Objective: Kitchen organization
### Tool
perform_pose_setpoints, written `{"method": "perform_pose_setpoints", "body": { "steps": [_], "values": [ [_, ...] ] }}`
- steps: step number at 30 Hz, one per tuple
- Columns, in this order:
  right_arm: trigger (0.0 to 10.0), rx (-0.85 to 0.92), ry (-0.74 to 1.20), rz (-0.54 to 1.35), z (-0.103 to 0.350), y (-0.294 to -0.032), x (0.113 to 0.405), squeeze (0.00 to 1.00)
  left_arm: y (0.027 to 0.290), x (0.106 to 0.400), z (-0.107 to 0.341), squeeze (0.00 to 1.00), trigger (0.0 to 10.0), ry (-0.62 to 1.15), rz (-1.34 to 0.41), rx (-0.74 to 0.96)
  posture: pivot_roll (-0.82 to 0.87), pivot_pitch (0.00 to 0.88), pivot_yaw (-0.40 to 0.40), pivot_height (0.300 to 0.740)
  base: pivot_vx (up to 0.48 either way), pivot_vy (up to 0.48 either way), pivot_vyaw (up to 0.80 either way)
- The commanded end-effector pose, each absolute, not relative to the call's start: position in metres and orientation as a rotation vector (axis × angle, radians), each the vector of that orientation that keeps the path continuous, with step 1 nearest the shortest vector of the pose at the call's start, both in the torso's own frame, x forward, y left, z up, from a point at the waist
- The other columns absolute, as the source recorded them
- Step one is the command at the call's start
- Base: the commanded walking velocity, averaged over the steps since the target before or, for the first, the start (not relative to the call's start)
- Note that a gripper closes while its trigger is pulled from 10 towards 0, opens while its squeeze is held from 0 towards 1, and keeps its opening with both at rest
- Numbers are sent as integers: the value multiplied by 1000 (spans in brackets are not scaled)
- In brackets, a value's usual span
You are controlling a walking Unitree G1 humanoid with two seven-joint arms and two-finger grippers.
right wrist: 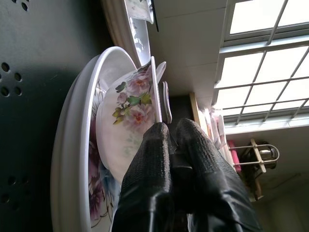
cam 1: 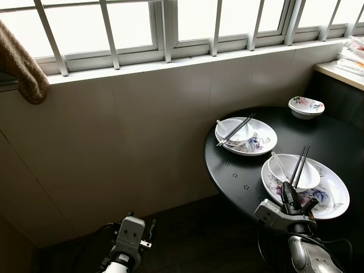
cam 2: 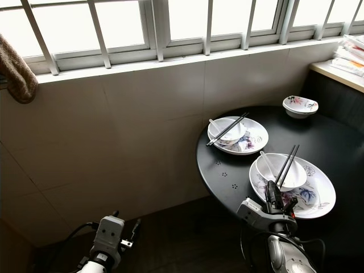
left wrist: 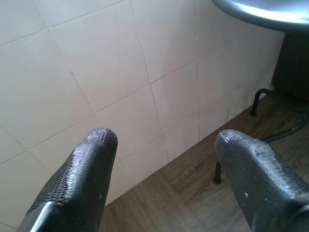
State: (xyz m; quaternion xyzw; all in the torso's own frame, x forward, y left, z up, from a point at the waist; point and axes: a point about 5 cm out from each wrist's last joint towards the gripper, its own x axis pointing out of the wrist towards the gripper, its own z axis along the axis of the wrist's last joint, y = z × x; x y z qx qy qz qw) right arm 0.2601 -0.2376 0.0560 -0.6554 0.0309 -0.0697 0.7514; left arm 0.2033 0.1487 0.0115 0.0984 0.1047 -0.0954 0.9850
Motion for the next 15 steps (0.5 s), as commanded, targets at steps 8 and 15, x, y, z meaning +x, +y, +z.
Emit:
{"method": "perform_pose_setpoints", "body": {
  "steps": [8, 15],
  "values": [
    [0, -1515, -6, -119, 59, -229, 260, 0, 149, 204, 11, 0, 10000, 210, -195, 196, -81, 0, 2, 740, 0, 0, 0],
    [0, -1720, -207, -177, 76, -219, 263, 0, 148, 204, 11, 0, 10000, 208, -194, 193, -83, 0, 0, 740, 0, 0, 0]
  ]
}}
